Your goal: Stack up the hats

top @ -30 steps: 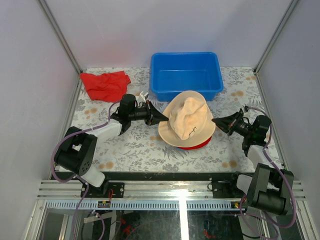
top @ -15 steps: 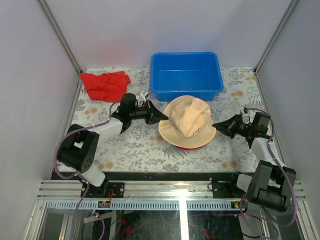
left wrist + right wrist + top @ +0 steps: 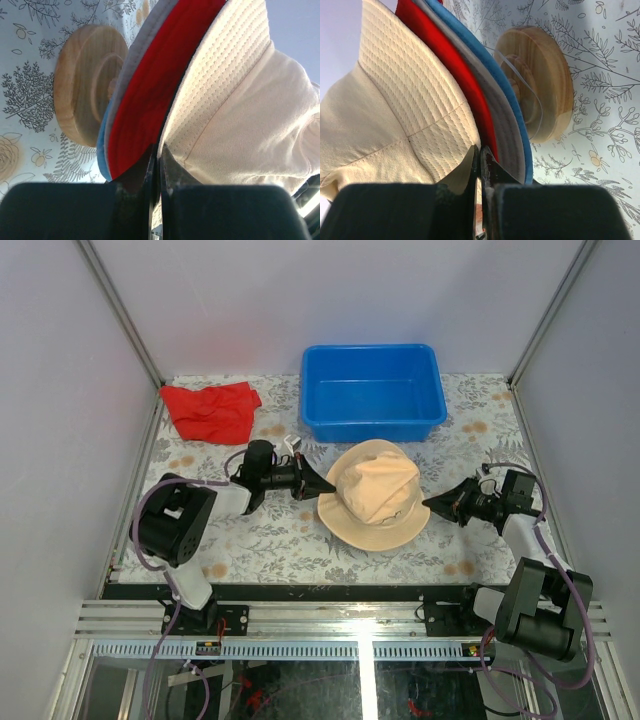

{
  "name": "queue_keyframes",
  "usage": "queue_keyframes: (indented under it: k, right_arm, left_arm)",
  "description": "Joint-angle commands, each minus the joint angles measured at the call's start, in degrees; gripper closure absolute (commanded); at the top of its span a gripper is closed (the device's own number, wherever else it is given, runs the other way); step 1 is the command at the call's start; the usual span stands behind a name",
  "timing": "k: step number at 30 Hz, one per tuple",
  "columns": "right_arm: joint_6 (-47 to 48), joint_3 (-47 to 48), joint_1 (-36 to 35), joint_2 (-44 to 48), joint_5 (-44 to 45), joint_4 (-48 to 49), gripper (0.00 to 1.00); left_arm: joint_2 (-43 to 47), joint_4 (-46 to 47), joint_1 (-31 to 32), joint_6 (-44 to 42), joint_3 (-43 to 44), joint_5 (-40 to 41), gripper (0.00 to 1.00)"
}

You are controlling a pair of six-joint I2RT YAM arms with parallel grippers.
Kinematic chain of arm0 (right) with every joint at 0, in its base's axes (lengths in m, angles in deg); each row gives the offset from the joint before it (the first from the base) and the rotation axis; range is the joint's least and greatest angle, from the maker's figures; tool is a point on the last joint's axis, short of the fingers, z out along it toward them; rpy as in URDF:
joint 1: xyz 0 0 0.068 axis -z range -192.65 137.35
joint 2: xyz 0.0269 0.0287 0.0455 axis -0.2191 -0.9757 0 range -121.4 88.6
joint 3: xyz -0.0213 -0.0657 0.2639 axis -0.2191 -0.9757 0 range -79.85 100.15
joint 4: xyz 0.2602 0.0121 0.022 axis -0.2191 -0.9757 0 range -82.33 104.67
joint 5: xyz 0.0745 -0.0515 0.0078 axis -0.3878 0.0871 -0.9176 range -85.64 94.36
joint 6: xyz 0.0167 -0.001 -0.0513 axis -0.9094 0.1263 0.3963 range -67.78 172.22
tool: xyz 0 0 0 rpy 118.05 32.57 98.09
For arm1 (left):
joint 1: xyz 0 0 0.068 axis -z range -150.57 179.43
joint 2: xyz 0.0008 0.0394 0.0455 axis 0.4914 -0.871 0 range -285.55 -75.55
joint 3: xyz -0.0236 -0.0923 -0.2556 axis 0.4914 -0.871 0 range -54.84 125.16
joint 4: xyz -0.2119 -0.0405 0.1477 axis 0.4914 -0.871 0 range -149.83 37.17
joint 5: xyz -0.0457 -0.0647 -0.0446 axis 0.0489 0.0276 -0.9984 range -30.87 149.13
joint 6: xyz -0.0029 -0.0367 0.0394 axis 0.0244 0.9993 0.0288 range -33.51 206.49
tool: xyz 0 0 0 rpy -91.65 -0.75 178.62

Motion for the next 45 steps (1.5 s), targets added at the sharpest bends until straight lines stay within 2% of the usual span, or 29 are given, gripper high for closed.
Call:
queue_keyframes:
  k: [1,11,16,21,31,36,39,45]
  right_arm:
    - [6.0,0.7,0.6,-0.5,10.4,-6.8,1.0]
    - [8.8,5.6,0.1,-5.3,25.0,-12.3,1.0]
    - [9.7,7.7,-5.8,-10.1,32.7,-12.0,1.0]
    - [6.6,11.2,-12.4,-13.4,34.5,-9.3,1.0]
    - [9.3,26.1,-12.5,-21.0,37.9,-13.3,1.0]
    - [12.6,33.5,-13.0,-24.9,38.2,-16.5,1.0]
    - [14.0,35.9,-13.5,-25.1,37.3,-17.8,1.0]
    - [17.1,38.5,-14.0,-24.4,35.0,-19.9,0.99]
  left_arm:
    - [-6.1,-3.0,-2.1,-5.1,-3.8,0.7,1.0]
    - [-8.1,-7.1,-2.8,-9.6,-3.2,2.3,1.0]
    - [-9.0,-6.5,-2.8,-10.0,-4.5,2.8,1.0]
    - [-7.8,-6.1,-2.8,-9.4,-5.7,3.2,1.0]
    - [-3.3,-1.7,-1.1,-6.3,-14.2,3.3,1.0]
    - [-1.6,-0.8,2.6,-4.2,-14.3,4.2,1.0]
    - [-0.3,0.0,2.5,-2.6,-14.3,4.0,1.0]
    - [7.6,-8.7,-2.4,-6.2,-13.9,2.9,0.96]
